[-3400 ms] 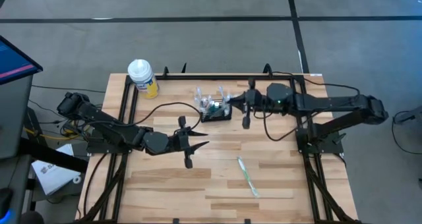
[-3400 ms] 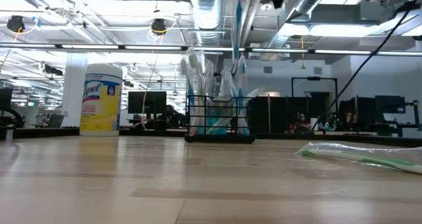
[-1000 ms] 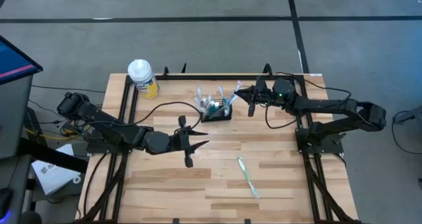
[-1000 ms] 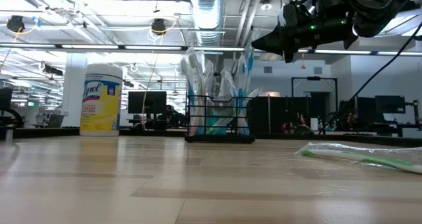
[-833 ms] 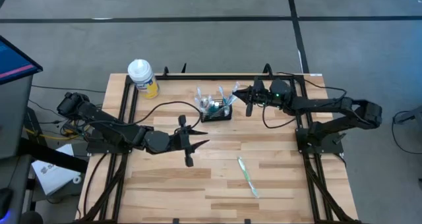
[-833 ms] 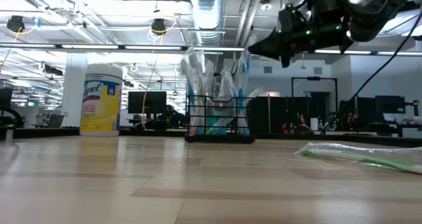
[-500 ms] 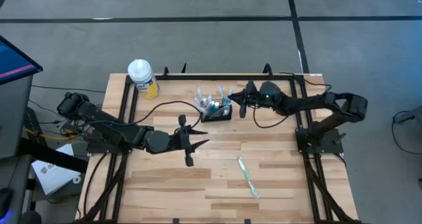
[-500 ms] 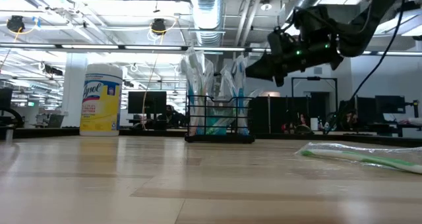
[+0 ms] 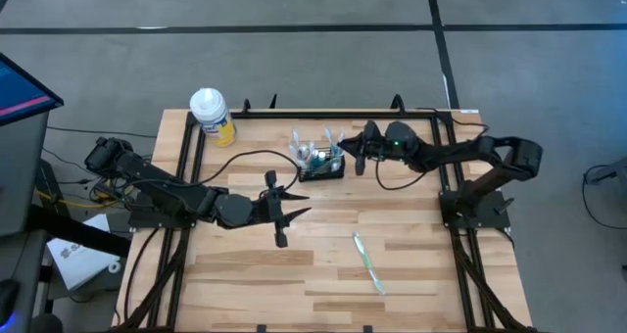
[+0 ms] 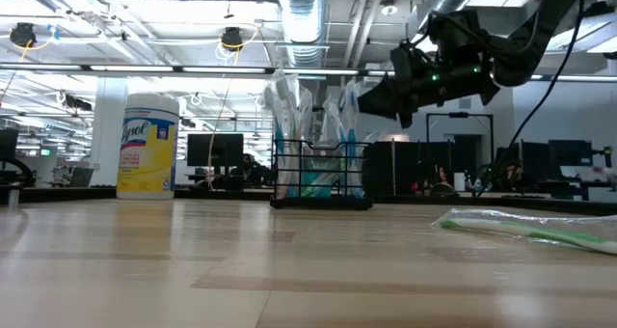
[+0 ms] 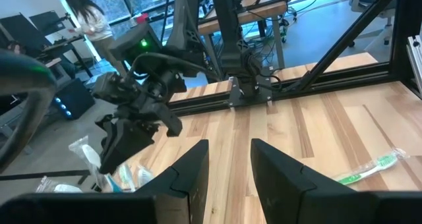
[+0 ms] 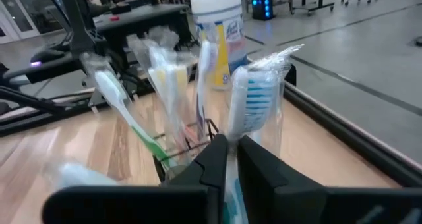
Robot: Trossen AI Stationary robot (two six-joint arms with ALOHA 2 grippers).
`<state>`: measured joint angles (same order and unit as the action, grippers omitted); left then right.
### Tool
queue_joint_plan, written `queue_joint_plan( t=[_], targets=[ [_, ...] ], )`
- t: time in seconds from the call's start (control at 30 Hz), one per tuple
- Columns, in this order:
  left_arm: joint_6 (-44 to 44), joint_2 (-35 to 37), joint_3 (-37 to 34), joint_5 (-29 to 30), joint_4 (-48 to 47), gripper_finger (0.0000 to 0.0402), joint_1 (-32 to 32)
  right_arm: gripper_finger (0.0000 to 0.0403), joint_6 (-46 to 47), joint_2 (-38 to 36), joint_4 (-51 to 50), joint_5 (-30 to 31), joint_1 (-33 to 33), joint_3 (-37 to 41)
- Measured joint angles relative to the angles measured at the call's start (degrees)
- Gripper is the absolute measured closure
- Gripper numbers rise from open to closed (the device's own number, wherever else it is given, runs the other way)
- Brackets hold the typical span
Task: Pick & Place toothbrushing station
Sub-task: Put the blue toothbrush into the black mesh organizer, then put the green toothbrush into the black mesh organizer
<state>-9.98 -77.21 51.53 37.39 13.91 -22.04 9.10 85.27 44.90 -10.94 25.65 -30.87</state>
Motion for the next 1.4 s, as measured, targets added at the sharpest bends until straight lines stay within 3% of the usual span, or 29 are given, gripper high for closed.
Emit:
queue_joint_plan(
  t=[0.7,1.4],
  targets=[
    [0.0,0.0,0.0,0.09,-0.02,0.0294,0.0,0.0265,0.9,-0.95,-4.22,0.04,0.06,-0.02],
    [0.01,0.0,-0.01,0.09,-0.04,0.0294,0.0,0.0259,-0.52,-18.9,-22.67,0.69,-0.9,-0.02]
  ],
)
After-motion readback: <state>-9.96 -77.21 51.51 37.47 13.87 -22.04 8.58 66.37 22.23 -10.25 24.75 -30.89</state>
